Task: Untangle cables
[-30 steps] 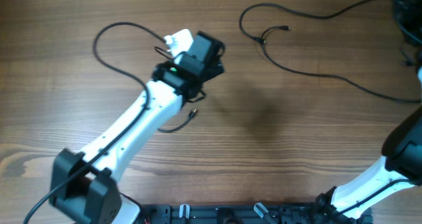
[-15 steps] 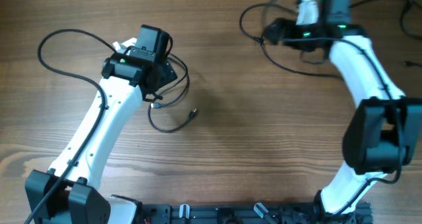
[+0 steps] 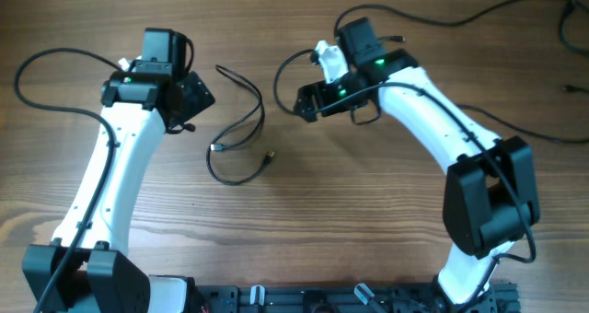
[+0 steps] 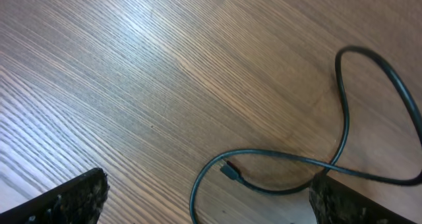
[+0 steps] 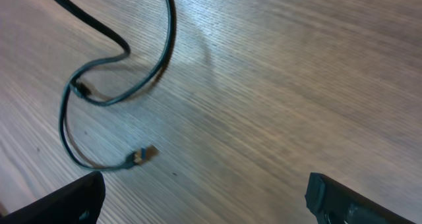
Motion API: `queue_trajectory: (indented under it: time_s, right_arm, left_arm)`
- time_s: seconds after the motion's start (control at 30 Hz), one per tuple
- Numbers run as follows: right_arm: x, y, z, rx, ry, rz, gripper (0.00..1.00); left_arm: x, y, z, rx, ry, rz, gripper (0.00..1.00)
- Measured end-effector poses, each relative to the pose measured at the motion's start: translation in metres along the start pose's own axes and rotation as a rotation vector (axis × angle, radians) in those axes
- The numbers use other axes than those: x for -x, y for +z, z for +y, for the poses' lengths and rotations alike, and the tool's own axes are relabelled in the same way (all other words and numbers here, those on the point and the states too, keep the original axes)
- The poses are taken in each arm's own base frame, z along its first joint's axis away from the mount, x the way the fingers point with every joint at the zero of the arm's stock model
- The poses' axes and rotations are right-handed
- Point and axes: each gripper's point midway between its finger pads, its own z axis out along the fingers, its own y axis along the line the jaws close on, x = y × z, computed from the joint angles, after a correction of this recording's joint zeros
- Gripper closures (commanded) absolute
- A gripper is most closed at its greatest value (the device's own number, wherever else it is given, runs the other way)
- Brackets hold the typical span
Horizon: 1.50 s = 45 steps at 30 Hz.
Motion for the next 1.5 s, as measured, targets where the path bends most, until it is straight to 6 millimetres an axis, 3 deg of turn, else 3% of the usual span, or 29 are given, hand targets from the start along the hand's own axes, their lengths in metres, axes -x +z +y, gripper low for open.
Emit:
queue_trajectory:
  time_s: [0.37, 0.67, 0.93, 1.03, 1.2, 1.33, 1.43, 1.5]
  right_arm:
    - [-0.008, 0.033, 0.069, -0.106, 0.145, -0.041, 0.00]
    - [-0.014, 0.095, 0.090, -0.054, 0.179, -0.040, 0.00]
    - [-0.014, 0.103, 0.111, 0.072, 0.392, -0.009, 0.00]
    - [-0.022, 0.116, 0.114, 0.107, 0.496, 0.040, 0.00]
    - [-0.014, 0.124, 0.127, 0.194, 0.592, 0.055, 0.02]
    - [-0.009, 0.131, 0.136, 0.242, 0.620, 0.052, 0.19]
    - [-0.009, 0.139, 0.142, 0.258, 0.623, 0.048, 0.39]
    - [-0.012, 0.143, 0.143, 0.255, 0.630, 0.052, 0.58]
  left_arm:
    - [0.017, 0.007, 0.027, 0.005, -0.090, 0.018, 0.00]
    - [0.020, 0.007, 0.027, -0.002, -0.099, 0.009, 0.00]
    - [0.022, 0.008, 0.027, -0.005, -0.101, 0.004, 0.00]
    - [0.022, 0.008, 0.027, -0.005, -0.102, 0.003, 0.00]
    - [0.022, 0.008, 0.027, -0.005, -0.099, 0.003, 0.00]
    - [0.022, 0.008, 0.027, -0.005, -0.094, 0.003, 0.00]
    - [0.023, 0.008, 0.027, -0.007, -0.090, 0.002, 0.00]
    - [0.023, 0.008, 0.026, -0.008, -0.088, 0.000, 0.00]
